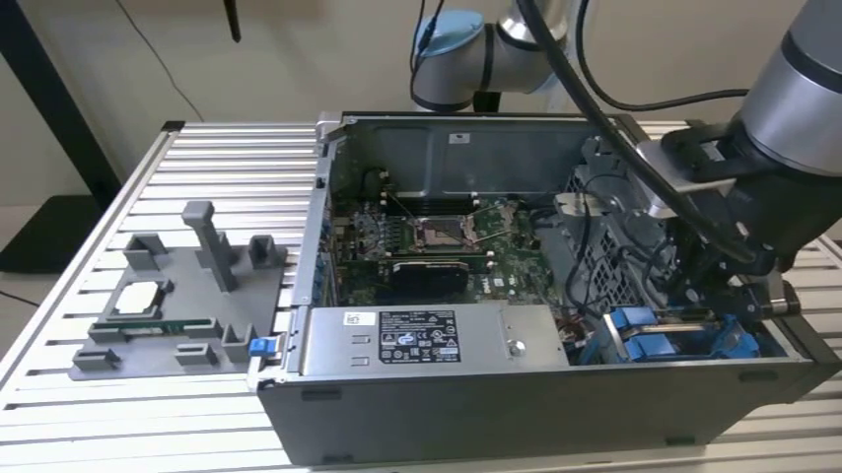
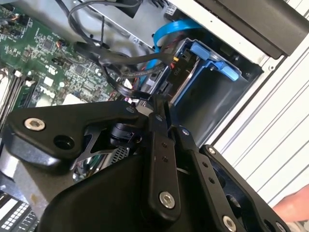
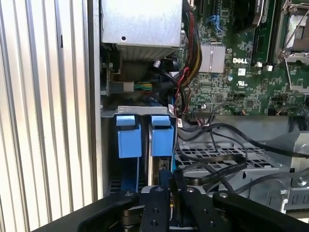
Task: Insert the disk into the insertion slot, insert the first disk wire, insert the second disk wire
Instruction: 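Insert the second disk wire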
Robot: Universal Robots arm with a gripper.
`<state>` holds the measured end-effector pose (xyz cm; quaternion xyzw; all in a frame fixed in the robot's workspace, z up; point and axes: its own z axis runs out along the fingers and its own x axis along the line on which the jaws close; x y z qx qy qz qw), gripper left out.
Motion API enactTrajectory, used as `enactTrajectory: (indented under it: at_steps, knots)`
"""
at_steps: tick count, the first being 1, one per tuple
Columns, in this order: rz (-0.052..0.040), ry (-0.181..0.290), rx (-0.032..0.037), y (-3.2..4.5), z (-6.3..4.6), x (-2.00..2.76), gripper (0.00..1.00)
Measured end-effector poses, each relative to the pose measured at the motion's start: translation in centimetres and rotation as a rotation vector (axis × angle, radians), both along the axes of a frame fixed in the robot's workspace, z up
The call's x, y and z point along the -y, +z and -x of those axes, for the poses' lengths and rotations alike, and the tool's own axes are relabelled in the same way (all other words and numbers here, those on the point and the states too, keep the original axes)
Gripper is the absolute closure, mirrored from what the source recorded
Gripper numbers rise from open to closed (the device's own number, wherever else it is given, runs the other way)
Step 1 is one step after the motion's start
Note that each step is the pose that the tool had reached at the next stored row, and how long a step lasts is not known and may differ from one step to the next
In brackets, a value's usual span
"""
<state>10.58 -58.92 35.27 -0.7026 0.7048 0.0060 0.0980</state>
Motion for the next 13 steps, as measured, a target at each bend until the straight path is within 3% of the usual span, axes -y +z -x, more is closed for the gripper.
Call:
enactTrajectory:
  at_steps: [5, 13]
  knots:
    - [0.0003, 0.000, 0.0102, -0.45, -0.25, 0.01, 1.00]
    - [-0.0001, 0.000, 0.0112, -0.71, -0.51, 0.00, 1.00]
